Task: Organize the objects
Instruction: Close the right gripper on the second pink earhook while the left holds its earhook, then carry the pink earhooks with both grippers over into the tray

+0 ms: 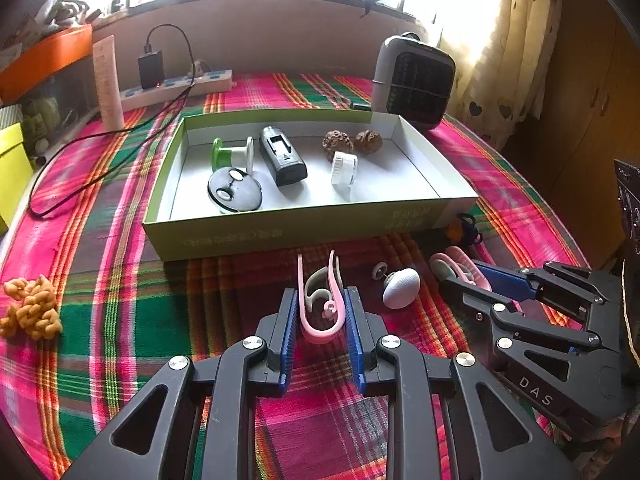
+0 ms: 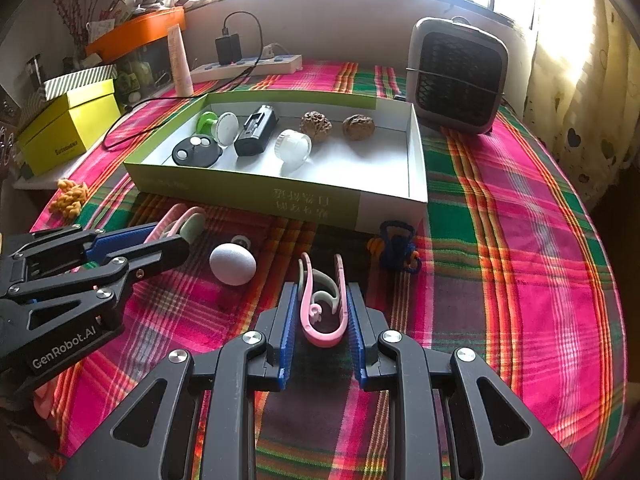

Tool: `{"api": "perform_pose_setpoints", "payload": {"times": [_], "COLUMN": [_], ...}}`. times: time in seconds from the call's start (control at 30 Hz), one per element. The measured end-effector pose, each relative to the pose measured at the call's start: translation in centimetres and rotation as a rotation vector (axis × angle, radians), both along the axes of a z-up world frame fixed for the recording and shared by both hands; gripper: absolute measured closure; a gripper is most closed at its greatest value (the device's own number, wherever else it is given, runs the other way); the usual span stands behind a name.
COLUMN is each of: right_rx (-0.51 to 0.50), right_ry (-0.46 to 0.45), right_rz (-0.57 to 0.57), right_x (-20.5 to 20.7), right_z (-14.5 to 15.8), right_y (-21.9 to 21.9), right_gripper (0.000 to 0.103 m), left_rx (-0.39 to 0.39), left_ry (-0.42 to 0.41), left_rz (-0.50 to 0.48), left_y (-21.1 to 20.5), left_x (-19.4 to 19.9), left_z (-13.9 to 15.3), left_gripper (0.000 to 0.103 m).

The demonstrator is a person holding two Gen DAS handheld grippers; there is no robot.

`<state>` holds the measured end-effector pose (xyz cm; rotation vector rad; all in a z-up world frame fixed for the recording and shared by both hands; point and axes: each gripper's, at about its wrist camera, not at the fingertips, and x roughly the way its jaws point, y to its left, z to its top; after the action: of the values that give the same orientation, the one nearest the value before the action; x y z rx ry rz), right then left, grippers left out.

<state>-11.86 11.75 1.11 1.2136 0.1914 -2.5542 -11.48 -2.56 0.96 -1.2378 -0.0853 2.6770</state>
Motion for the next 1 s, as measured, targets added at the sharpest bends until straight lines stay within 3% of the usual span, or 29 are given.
{"api": "perform_pose_setpoints", "payload": {"times": [1.0], "right_rx": [-0.07], "right_ry": [0.051], "right_rz": [0.022], "right_x": [-0.1], "right_z": [2.5], "right_y": [-0.1], "right_gripper": [0.078], "left_rx": [0.027], "left_ry": [0.045], "left_rz": [0.004], "left_y": [-0.8], "left_x": [0.2], "left_z": [2.2], "left_gripper": [0.082]}}
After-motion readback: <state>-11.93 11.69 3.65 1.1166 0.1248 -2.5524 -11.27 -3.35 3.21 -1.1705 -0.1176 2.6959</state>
